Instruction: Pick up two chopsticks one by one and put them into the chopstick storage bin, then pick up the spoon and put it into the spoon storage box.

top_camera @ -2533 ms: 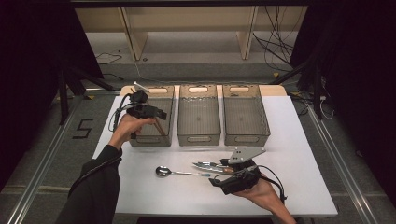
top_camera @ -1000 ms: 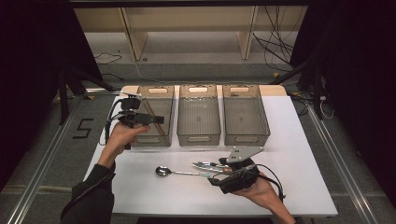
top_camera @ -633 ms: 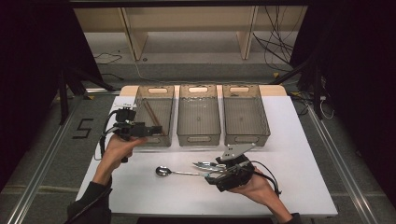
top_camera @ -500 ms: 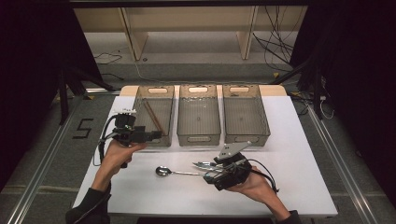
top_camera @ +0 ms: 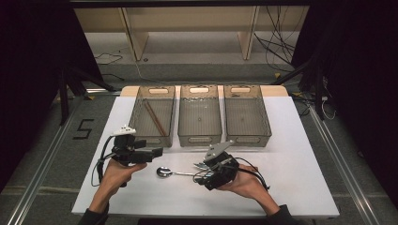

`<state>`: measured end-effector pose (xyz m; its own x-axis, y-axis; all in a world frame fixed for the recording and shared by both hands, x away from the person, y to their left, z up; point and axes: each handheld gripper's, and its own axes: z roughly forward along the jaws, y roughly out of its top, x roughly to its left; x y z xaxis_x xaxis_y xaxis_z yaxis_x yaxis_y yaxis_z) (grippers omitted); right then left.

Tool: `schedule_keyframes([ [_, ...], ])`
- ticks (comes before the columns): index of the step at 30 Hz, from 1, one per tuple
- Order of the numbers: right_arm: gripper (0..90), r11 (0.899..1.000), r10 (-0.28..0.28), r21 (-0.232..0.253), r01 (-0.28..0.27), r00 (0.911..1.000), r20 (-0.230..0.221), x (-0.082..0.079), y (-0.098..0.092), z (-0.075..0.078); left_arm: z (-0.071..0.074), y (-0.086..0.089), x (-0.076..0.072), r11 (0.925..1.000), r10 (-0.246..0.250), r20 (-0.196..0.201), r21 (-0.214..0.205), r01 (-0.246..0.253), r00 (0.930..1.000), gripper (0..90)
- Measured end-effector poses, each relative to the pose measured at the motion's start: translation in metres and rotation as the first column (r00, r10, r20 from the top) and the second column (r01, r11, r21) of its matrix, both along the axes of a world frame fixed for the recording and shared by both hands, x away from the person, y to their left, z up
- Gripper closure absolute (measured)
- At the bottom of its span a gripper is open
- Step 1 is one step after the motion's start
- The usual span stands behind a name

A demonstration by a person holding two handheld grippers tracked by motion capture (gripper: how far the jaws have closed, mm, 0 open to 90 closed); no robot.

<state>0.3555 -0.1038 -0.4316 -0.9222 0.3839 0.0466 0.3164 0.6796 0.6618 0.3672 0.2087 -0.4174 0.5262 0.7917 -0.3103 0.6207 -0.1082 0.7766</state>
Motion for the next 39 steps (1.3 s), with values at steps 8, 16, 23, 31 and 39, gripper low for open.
schedule_keyframes([
  [8, 33.4, 0.999, 0.030, -0.033, -0.030, 0.9995, -0.010, 0.010, 0.017, -0.006, -0.013, -0.002, -0.019, 1.0000, -0.006, 0.046, -0.002, 0.006, 0.9989, 12.1],
  [16, 34.6, 0.998, 0.043, -0.048, -0.044, 0.9989, -0.017, 0.015, 0.027, -0.011, -0.026, -0.008, -0.035, 0.9997, -0.025, 0.070, 0.008, 0.024, 0.9972, 12.1],
  [23, 34.7, 0.998, 0.045, -0.051, -0.046, 0.9987, -0.024, 0.016, 0.030, -0.014, -0.033, -0.009, -0.044, 0.9994, -0.028, 0.084, 0.021, 0.026, 0.9961, 11.9],
  [31, 36.9, 0.995, 0.060, -0.073, -0.062, 0.9976, -0.034, 0.021, 0.040, -0.020, -0.036, -0.010, -0.050, 0.9998, -0.020, 0.119, -0.002, 0.020, 0.9927, 11.8],
  [39, 41.8, 0.990, 0.089, -0.105, -0.093, 0.9952, -0.041, 0.024, 0.052, -0.027, -0.044, -0.011, -0.059, 0.9994, -0.034, 0.150, 0.005, 0.034, 0.9881, 11.5],
])
